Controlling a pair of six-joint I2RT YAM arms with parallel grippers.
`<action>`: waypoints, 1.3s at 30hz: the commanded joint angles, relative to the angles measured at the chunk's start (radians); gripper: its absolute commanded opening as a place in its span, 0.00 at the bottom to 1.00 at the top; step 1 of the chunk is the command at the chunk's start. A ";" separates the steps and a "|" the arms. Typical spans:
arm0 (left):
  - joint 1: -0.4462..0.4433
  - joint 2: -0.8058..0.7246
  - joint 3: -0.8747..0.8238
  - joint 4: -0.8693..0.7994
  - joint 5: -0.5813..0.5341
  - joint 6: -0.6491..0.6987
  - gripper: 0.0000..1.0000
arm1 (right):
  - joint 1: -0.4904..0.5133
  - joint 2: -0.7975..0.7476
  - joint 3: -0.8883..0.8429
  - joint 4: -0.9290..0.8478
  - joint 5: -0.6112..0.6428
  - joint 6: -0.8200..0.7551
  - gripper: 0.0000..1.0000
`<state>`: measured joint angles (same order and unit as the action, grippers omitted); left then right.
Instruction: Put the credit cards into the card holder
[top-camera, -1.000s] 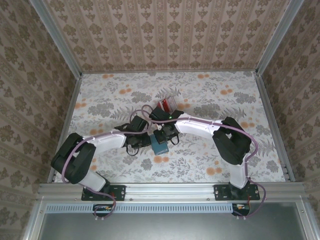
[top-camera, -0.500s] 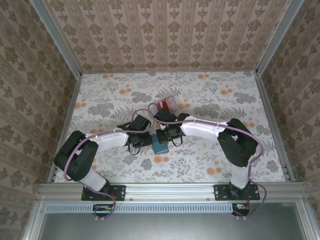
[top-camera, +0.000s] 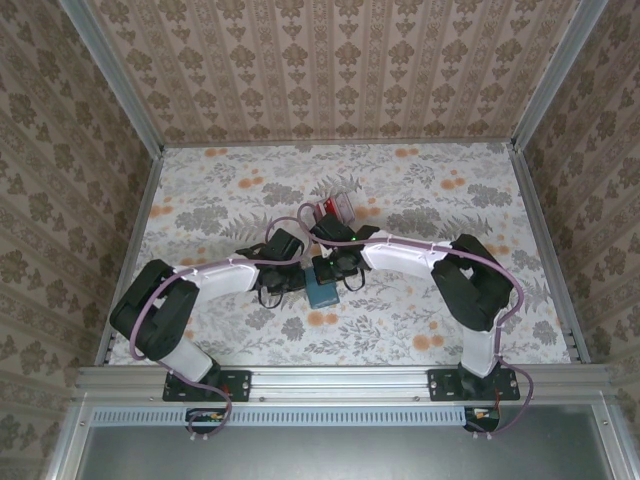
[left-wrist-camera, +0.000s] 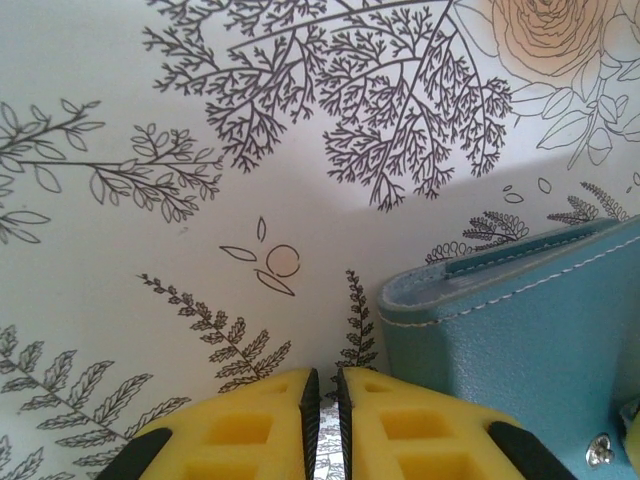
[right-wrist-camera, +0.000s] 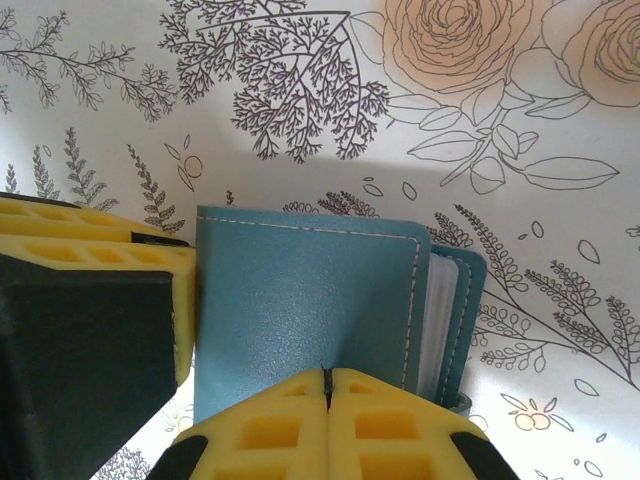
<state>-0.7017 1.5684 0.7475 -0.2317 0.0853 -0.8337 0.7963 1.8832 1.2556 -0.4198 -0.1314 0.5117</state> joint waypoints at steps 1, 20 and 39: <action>-0.027 0.064 0.009 0.084 0.059 0.018 0.17 | 0.001 0.033 0.003 0.058 -0.019 0.030 0.03; -0.025 0.091 0.045 0.074 0.065 0.031 0.17 | 0.000 0.053 -0.004 0.073 -0.123 0.023 0.03; -0.030 0.092 0.023 0.097 0.068 0.015 0.17 | 0.019 0.056 -0.055 0.105 -0.127 0.035 0.02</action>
<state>-0.7017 1.5982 0.7856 -0.2646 0.0895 -0.8261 0.7811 1.9045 1.2366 -0.3401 -0.2169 0.5529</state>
